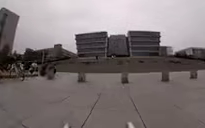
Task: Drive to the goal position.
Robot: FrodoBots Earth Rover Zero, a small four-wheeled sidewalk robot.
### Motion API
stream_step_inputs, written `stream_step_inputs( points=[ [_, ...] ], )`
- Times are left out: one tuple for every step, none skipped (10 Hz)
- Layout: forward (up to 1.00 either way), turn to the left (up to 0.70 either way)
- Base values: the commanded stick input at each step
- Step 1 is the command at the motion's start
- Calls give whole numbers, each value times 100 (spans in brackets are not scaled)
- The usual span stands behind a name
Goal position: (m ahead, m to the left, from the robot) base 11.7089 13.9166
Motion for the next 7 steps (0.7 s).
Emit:
stream_step_inputs(
  points=[
    [70,0],
    [70,0],
    [70,-3],
    [70,-8],
    [70,-12],
    [70,-14],
    [70,-14]
  ],
)
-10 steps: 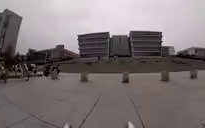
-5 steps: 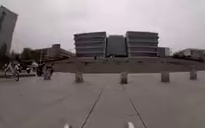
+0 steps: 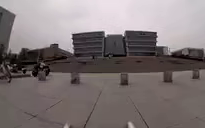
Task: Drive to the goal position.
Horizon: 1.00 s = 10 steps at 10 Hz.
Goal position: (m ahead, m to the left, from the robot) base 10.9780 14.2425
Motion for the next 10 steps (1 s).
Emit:
stream_step_inputs(
  points=[
    [70,-8],
    [70,0],
    [70,0],
    [70,0],
    [70,0],
    [70,0],
    [70,0],
    [70,0],
    [70,0],
    [70,0]
  ],
)
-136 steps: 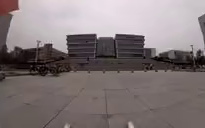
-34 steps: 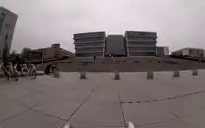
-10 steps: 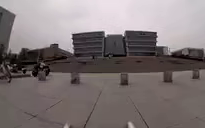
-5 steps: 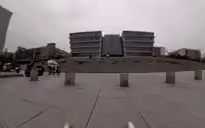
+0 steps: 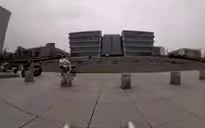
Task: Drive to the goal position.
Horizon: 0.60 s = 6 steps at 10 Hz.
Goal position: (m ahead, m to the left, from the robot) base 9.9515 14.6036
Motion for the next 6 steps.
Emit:
stream_step_inputs(
  points=[
    [70,0],
    [70,0],
    [70,0],
    [70,0],
    [70,0],
    [70,0]
  ],
)
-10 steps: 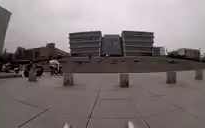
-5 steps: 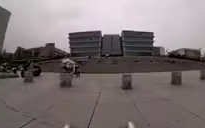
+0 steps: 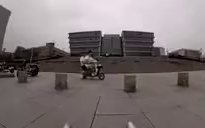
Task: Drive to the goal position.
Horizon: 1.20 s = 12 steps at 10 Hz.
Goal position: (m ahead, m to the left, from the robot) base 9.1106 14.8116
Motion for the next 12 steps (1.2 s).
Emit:
stream_step_inputs(
  points=[
    [70,0],
    [70,0],
    [70,0],
    [70,0],
    [70,0],
    [70,0],
    [70,0],
    [70,1],
    [70,1],
    [70,3],
    [70,7],
    [70,12]
  ],
)
